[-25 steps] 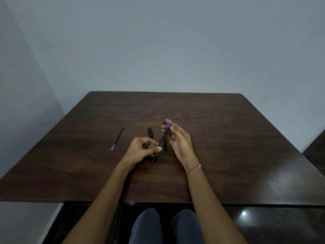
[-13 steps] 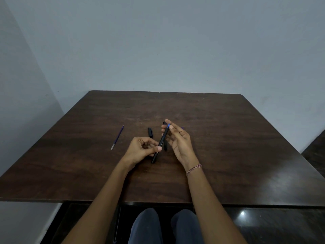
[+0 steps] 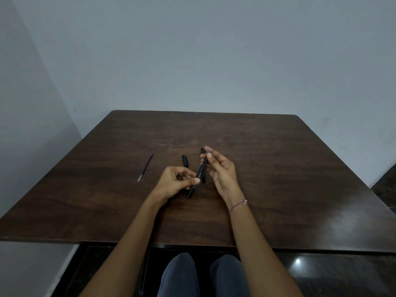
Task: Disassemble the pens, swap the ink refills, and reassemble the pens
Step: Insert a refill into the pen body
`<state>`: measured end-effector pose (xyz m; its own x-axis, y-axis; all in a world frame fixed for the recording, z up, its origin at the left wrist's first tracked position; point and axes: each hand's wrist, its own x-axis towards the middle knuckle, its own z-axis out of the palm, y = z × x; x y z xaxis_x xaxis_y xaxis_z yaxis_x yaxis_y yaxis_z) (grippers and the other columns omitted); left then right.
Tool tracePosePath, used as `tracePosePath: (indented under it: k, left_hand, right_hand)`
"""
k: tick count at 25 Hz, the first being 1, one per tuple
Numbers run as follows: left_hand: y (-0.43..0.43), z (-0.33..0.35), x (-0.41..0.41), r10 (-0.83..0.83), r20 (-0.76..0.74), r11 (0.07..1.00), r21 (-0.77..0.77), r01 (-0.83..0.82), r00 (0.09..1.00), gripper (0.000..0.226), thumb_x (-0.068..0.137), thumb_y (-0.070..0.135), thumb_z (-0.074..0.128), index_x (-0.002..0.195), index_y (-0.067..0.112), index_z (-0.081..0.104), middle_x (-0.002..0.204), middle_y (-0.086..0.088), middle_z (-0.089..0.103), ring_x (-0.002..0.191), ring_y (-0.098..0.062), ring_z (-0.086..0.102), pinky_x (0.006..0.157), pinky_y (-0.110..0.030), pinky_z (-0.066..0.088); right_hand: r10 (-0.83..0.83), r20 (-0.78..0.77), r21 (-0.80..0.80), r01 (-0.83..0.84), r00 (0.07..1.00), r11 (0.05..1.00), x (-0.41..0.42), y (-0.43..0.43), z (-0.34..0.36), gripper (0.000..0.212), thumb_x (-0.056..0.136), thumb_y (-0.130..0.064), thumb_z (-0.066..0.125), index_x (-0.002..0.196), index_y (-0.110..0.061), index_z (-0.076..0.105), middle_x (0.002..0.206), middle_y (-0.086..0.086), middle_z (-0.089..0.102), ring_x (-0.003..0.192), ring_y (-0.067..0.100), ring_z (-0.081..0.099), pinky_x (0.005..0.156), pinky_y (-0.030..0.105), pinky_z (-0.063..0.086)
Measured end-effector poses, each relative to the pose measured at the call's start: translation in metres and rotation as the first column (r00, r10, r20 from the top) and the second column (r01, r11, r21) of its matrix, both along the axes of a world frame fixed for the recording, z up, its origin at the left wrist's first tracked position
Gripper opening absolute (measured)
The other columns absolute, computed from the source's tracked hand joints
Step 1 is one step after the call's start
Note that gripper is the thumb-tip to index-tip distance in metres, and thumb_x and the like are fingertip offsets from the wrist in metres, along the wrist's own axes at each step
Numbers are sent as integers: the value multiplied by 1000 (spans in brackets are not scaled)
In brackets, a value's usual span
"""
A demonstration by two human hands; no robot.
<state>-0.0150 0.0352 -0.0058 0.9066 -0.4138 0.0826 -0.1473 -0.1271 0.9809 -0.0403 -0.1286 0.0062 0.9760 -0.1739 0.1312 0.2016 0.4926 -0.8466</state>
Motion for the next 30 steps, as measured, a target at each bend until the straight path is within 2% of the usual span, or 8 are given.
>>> tracePosePath:
  k: [3, 8, 12, 17, 22, 26, 30]
  left_hand:
    - [1, 0, 0, -2, 9, 1000, -4, 2, 1000, 16, 65, 22, 83, 77, 18, 73, 73, -4, 72, 66, -15, 66, 58, -20, 54]
    - [1, 1, -1, -6, 9, 999, -52, 6, 1000, 18, 57, 33, 83, 71, 24, 74, 70, 0, 72, 64, -11, 66, 57, -19, 53]
    - [2, 1, -1, -20, 12, 999, -40, 20, 1000, 20, 57, 35, 83, 72, 25, 75, 72, 0, 73, 64, -9, 67, 57, -18, 53]
    - [3, 1, 0, -38, 11, 999, -33, 38, 999, 23, 57, 37, 83, 74, 25, 75, 74, -2, 74, 66, -10, 67, 59, -17, 53]
    - [3, 1, 0, -13, -13, 997, -70, 12, 1000, 22, 57, 33, 83, 74, 23, 75, 73, 1, 74, 66, -8, 68, 58, -17, 52]
    - [3, 1, 0, -17, -13, 998, -58, 16, 1000, 22, 60, 27, 82, 78, 17, 73, 72, 1, 73, 65, -7, 68, 57, -16, 52]
    - [2, 2, -2, -19, -15, 998, -58, 18, 1000, 11, 70, 11, 79, 78, 15, 72, 69, 2, 72, 64, -6, 67, 57, -16, 52]
  right_hand:
    - [123, 15, 97, -124, 992, 987, 0, -2, 1, 28, 97, -15, 46, 121, -7, 60, 109, 11, 71, 103, 19, 67, 84, 27, 55]
    - [315, 45, 109, -318, 948, 942, -3, -1, 2, 32, 98, -5, 41, 125, -10, 57, 115, 14, 69, 109, 24, 65, 89, 30, 54]
    - [244, 28, 20, -244, 969, 969, -4, -2, 1, 29, 95, -2, 46, 115, -14, 63, 103, 8, 73, 102, 19, 68, 83, 26, 55]
    - [156, 8, -33, -156, 988, 987, -4, -2, 1, 23, 84, -9, 60, 104, -16, 69, 90, 5, 75, 90, 17, 71, 74, 24, 56]
    - [243, 46, 44, -245, 969, 968, -4, -2, 2, 27, 98, -9, 43, 117, -12, 62, 106, 8, 73, 103, 19, 68, 82, 27, 55]
    - [205, 40, -5, -205, 978, 979, -5, 0, 2, 27, 96, -3, 45, 113, -13, 64, 99, 5, 74, 98, 16, 69, 79, 25, 55]
    - [175, 39, -19, -175, 984, 984, -6, -1, 3, 25, 94, -3, 49, 108, -15, 66, 93, 5, 75, 94, 16, 70, 77, 25, 56]
